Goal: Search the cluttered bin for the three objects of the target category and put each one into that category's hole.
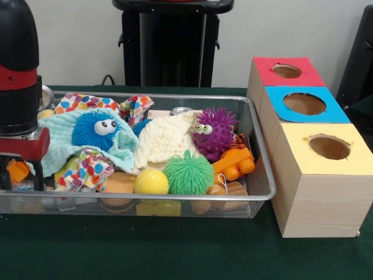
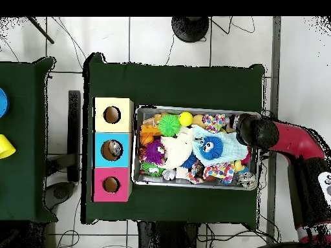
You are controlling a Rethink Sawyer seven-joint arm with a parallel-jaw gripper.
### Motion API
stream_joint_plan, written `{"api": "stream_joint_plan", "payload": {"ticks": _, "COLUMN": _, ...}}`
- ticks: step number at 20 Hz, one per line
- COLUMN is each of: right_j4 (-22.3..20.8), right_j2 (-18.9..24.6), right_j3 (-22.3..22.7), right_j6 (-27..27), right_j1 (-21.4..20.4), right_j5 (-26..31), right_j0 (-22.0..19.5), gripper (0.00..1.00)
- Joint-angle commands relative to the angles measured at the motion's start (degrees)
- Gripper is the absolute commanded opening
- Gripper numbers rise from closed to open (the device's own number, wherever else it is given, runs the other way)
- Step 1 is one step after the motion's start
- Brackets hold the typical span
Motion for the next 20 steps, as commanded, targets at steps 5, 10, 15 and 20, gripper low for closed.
{"api": "stream_joint_plan", "payload": {"ticks": 5, "right_j4": -5.2, "right_j2": 3.0, "right_j3": -5.1, "right_j6": -12.4, "right_j1": 6.6, "right_j5": -0.5, "right_j0": 2.2, "gripper": 1.0}}
{"api": "stream_joint_plan", "payload": {"ticks": 10, "right_j4": -4.9, "right_j2": 3.4, "right_j3": -6.2, "right_j6": -12.8, "right_j1": 7.2, "right_j5": 0.1, "right_j0": 2.3, "gripper": 1.0}}
{"api": "stream_joint_plan", "payload": {"ticks": 15, "right_j4": -4.8, "right_j2": 3.3, "right_j3": -5.8, "right_j6": -12.6, "right_j1": 6.7, "right_j5": 0.2, "right_j0": 2.3, "gripper": 1.0}}
{"api": "stream_joint_plan", "payload": {"ticks": 20, "right_j4": -5.0, "right_j2": 3.0, "right_j3": -6.4, "right_j6": -12.5, "right_j1": 6.7, "right_j5": 0.5, "right_j0": 2.6, "gripper": 0.0}}
